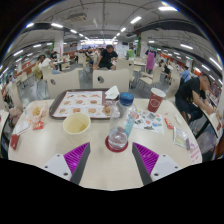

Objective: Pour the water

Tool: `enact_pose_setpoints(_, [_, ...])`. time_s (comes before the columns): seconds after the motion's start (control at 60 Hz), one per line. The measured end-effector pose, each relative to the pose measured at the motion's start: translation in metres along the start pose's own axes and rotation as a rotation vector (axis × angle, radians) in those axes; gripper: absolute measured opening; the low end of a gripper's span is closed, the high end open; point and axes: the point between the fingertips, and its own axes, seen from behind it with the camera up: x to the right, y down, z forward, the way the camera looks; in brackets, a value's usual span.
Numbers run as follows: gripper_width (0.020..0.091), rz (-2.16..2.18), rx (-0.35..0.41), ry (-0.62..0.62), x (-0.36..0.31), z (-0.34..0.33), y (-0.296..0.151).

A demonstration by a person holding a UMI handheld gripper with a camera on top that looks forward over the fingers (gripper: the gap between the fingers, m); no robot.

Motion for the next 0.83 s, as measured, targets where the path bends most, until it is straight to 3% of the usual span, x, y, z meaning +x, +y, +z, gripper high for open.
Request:
enact_pose_setpoints(0.383, [0.0849,0.061,-0.078,0.006,-0.072,-0.121,0.037])
enact_pose_setpoints(0.833, [0.0851,-0.031,-0.032,-0.013,-0.085,-0.135,0.015])
